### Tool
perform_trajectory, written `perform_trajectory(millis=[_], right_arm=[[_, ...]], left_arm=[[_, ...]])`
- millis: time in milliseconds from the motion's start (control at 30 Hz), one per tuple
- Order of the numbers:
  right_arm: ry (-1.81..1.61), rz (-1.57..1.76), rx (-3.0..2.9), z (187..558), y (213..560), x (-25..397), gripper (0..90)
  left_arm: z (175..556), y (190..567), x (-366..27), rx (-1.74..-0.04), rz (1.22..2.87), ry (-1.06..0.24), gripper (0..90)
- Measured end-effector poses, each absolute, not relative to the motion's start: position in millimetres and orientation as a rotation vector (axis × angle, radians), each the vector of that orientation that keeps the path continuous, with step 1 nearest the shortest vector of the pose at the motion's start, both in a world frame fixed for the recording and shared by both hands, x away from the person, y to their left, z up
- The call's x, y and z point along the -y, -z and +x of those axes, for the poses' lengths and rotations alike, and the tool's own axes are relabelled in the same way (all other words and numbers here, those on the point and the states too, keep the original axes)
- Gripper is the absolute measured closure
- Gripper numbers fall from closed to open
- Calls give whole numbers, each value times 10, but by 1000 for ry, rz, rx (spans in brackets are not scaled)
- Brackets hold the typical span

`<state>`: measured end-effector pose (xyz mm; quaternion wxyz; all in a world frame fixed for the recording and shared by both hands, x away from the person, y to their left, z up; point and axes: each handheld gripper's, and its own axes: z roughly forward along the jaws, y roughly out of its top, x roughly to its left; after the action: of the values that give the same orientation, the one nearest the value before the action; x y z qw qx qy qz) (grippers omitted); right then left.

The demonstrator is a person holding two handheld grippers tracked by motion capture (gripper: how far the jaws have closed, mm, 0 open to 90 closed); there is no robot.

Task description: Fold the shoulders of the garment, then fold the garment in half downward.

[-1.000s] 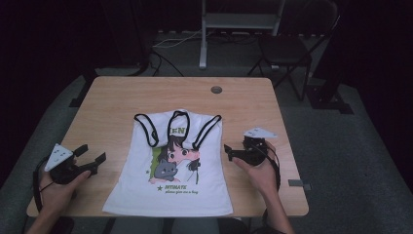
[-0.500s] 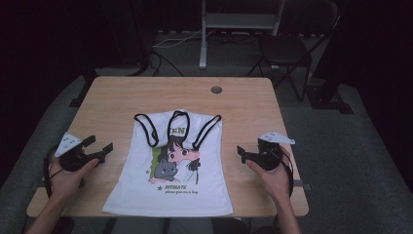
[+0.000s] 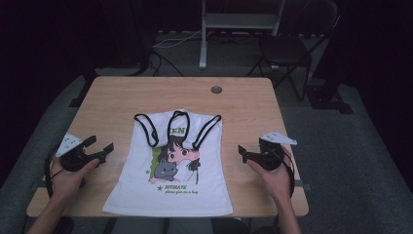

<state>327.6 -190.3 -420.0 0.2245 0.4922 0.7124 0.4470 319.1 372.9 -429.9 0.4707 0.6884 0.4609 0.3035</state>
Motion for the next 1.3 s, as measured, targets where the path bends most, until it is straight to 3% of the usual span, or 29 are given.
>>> perform_trajectory(millis=[1300], right_arm=[[-1252,1333,-1990,3387,4206,1769,136]], left_arm=[[3282,4308,-3769,-1144,1680,-725,214]])
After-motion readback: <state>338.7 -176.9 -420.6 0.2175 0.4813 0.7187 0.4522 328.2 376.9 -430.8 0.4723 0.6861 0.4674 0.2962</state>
